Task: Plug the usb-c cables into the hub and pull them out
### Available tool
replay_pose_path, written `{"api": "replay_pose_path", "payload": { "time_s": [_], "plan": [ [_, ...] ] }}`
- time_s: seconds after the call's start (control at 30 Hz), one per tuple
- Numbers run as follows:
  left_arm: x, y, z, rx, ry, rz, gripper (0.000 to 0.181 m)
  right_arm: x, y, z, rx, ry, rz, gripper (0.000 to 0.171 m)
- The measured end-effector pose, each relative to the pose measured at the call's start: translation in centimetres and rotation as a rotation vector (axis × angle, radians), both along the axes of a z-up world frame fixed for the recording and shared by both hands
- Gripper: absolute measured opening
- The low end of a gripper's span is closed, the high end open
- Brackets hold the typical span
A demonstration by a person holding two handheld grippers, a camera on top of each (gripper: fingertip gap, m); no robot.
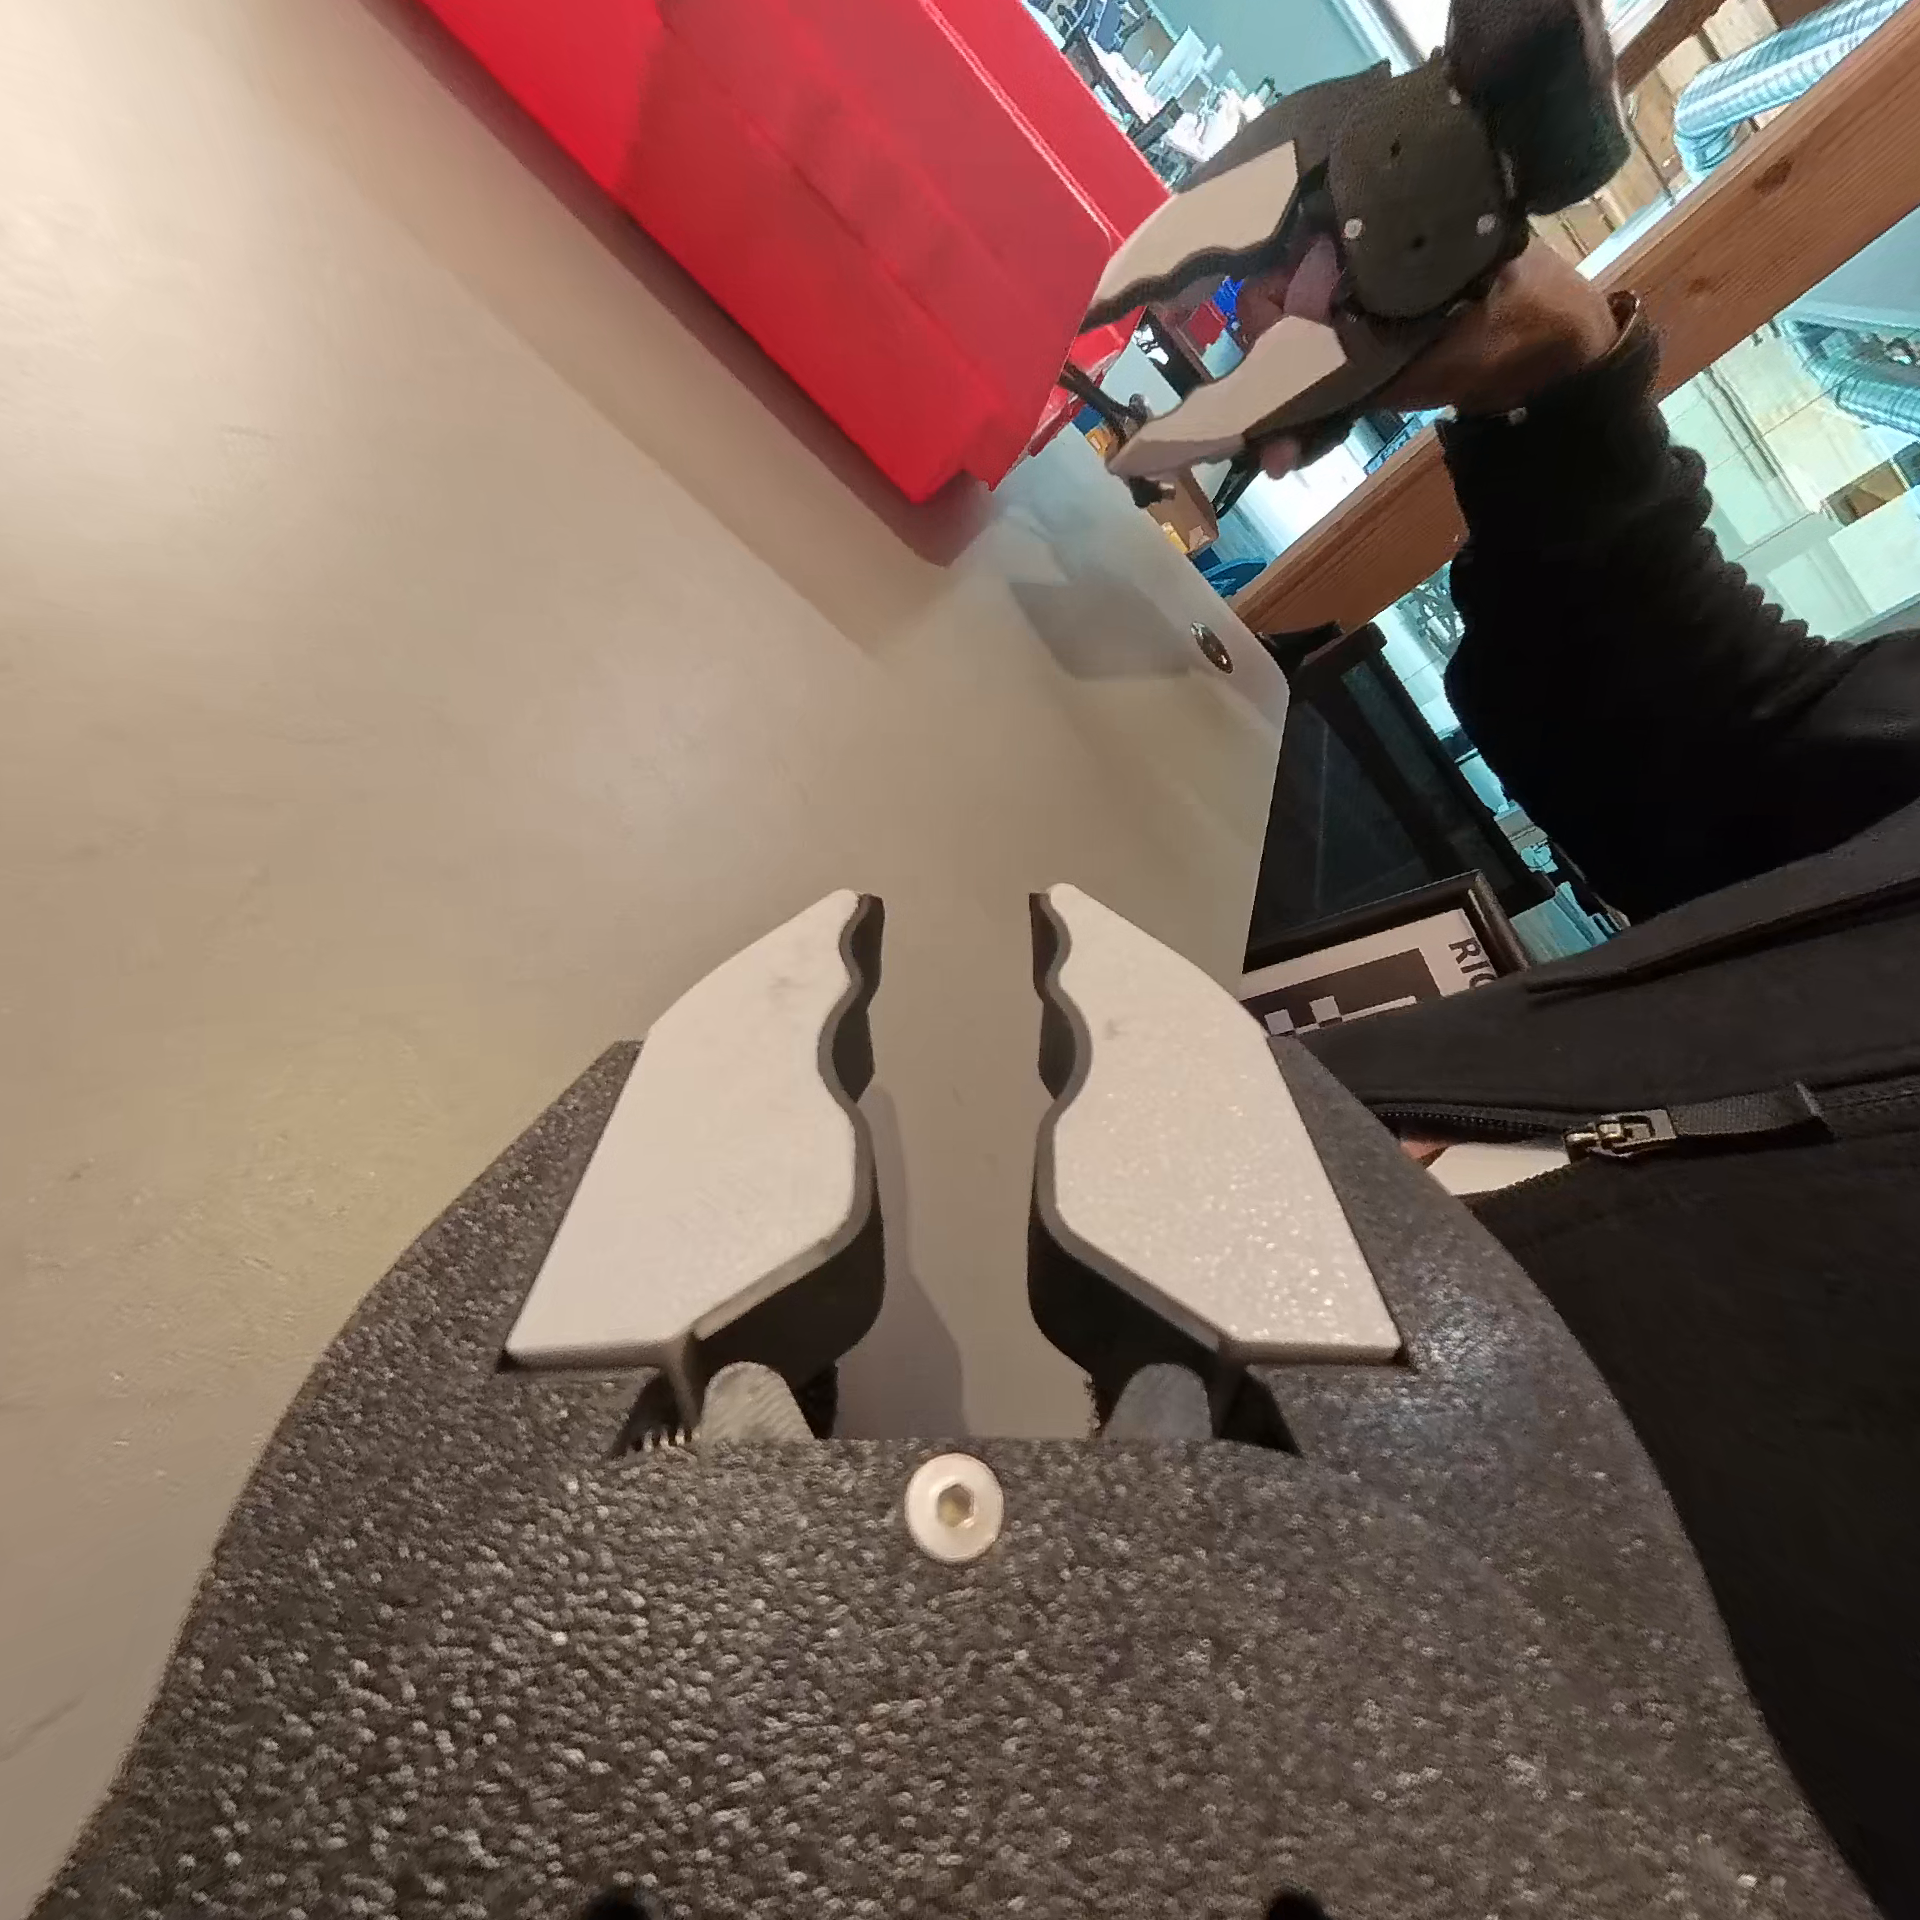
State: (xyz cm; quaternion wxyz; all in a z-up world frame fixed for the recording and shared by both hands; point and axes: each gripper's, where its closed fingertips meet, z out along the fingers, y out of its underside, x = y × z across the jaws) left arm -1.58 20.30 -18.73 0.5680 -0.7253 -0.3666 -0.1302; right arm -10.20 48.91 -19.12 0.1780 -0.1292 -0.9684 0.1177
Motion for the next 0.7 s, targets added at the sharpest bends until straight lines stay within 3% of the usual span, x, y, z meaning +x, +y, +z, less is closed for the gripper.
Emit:
{"api": "replay_pose_path", "payload": {
  "time_s": [0.07, 0.1, 0.4, 0.63, 0.7],
  "plan": [
    [0.0, 0.1, -0.1, -0.004, -0.01, -0.009, 0.028, -0.2, 0.0, 0.4, 0.045, 0.072, 0.062, 0.01],
    [0.0, 0.2, -0.2, -0.008, -0.013, -0.016, 0.028, -0.2, -0.3, 0.8, 0.033, 0.082, 0.081, 0.006],
    [-0.1, 0.4, -0.2, -0.015, -0.001, -0.025, 0.028, -2.0, 0.2, 2.0, 0.035, 0.061, 0.082, 0.004],
    [-0.4, 0.0, 0.2, 0.019, 0.0, 0.003, 0.028, -6.8, 0.6, 2.9, 0.059, 0.16, 0.056, 0.004],
    [-0.3, 0.0, 0.1, 0.015, -0.001, 0.0, 0.028, -7.8, 0.2, 1.9, 0.042, 0.104, 0.039, 0.006]
  ]
}}
